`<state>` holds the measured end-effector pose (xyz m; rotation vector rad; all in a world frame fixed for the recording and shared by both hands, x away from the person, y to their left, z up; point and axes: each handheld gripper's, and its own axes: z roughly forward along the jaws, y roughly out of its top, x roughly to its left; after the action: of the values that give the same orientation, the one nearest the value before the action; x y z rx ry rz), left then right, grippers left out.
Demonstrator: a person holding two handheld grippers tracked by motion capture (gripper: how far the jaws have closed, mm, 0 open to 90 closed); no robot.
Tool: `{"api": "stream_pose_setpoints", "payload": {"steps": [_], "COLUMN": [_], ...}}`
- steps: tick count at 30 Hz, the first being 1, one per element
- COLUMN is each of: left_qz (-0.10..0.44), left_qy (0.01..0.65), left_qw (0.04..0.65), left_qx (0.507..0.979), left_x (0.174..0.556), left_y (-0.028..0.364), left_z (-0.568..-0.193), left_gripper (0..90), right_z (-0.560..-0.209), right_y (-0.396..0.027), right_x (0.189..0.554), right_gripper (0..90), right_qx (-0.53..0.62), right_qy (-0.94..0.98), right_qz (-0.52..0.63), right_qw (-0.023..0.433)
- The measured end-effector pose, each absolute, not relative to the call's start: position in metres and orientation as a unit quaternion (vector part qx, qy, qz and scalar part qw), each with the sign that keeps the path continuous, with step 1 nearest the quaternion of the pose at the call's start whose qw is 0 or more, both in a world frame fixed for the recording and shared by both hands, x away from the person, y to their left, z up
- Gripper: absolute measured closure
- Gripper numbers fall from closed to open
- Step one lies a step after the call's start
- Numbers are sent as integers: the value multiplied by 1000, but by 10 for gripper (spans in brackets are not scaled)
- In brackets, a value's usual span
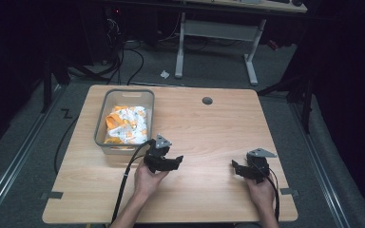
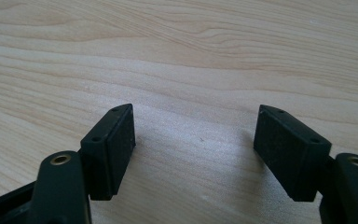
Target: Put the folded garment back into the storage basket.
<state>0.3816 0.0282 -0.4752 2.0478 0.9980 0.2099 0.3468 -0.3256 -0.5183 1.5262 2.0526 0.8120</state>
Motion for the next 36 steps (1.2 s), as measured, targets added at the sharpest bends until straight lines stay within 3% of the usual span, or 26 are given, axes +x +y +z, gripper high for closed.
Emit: {"api": "stream_pose_setpoints", "payload": {"steps": [36], "left_qz": [111], "left_qy": [403], "left_qw": [379], "left_qx": [826], "left_x": [393], "left_y": [18], "left_z": [-507], "left_gripper": [347], "right_z": [-518], "right_y": [-325], "right_x": [347], "right_gripper": [295], "right_qx": [554], "right_qy": [745], "right_qz": [295], "right_qw": [227]}}
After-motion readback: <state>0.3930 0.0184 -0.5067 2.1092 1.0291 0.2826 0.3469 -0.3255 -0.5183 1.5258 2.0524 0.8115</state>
